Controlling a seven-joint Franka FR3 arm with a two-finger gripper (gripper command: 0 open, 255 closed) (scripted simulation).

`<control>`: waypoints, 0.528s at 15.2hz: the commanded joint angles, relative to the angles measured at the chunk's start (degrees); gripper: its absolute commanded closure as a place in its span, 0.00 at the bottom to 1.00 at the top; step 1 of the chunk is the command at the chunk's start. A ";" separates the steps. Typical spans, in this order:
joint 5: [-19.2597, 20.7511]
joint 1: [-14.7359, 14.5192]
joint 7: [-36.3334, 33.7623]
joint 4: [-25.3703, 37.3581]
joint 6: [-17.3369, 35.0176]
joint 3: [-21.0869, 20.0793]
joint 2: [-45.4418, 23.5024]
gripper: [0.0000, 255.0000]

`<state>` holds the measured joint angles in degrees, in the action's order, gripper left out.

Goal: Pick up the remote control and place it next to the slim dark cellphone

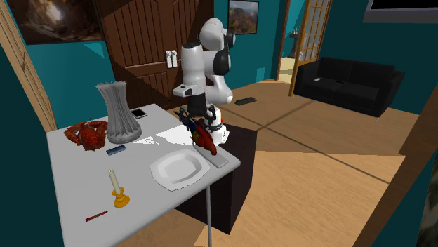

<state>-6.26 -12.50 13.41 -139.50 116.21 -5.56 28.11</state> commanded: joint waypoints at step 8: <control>2.29 -6.26 10.35 -2.98 10.83 -4.89 -11.64 0.00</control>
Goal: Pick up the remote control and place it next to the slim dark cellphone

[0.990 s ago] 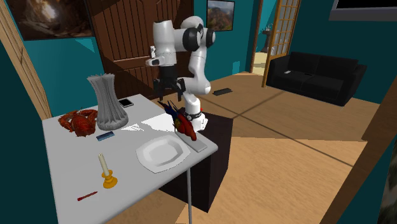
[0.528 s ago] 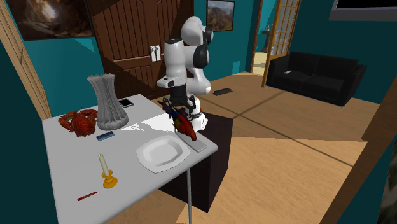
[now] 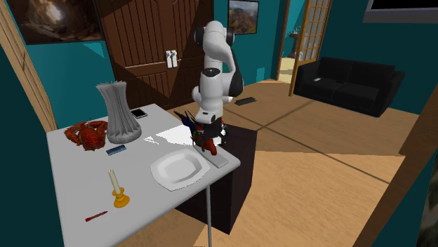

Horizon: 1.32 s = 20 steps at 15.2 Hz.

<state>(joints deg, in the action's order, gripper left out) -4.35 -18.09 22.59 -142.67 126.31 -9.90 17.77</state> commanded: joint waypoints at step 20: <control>1.79 -1.45 2.33 -3.07 9.43 -1.95 -7.54 1.00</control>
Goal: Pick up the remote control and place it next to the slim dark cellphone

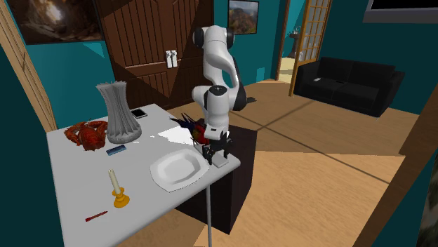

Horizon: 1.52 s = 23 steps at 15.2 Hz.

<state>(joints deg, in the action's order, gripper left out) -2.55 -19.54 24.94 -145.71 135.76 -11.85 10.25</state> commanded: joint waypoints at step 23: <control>-1.01 -0.25 0.98 6.33 -13.79 0.87 7.48 1.00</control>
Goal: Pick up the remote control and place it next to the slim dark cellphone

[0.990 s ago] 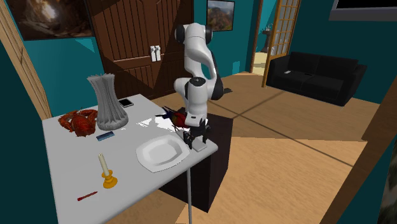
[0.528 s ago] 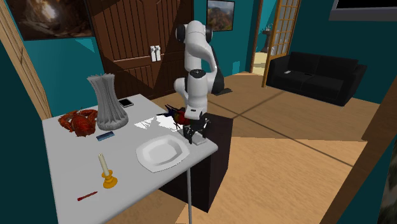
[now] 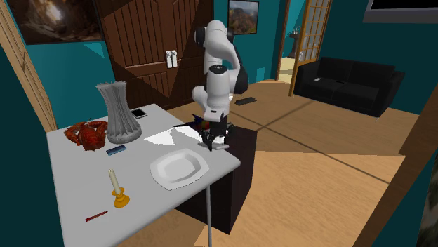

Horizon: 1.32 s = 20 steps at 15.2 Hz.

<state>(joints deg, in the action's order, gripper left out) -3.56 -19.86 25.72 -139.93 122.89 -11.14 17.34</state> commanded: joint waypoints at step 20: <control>10.09 11.90 22.68 -24.01 -11.58 18.46 35.57 1.00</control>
<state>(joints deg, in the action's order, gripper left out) 5.32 -9.14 46.86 -162.76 111.86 6.05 51.21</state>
